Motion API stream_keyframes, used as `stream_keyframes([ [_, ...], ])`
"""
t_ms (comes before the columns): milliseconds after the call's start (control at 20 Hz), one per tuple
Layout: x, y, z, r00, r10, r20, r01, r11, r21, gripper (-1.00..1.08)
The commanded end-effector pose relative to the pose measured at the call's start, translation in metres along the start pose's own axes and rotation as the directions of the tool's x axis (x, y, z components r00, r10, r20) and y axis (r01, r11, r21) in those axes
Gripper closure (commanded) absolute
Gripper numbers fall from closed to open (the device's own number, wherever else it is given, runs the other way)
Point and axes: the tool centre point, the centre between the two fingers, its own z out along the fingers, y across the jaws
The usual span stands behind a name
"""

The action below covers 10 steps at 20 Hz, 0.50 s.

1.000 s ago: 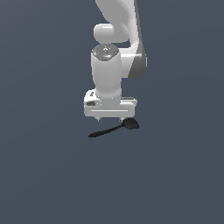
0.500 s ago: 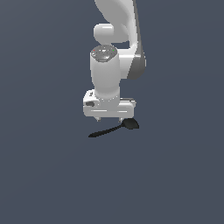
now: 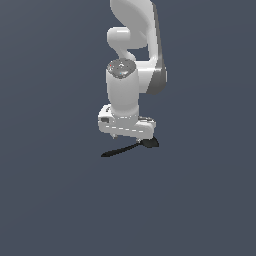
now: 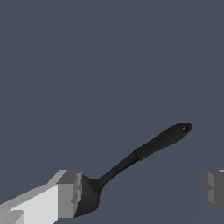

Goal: Pick up the object and move it to a goal position.

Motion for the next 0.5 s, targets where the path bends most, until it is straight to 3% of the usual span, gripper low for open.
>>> stream_keyframes([
  [0,-0.003,-0.001,0.007,0.998,0.055,0.004,-0.055,0.998,-0.001,-0.92],
  [450,-0.014,-0.006,0.033,0.958,0.285,0.015,-0.285,0.958,-0.012,-0.92],
])
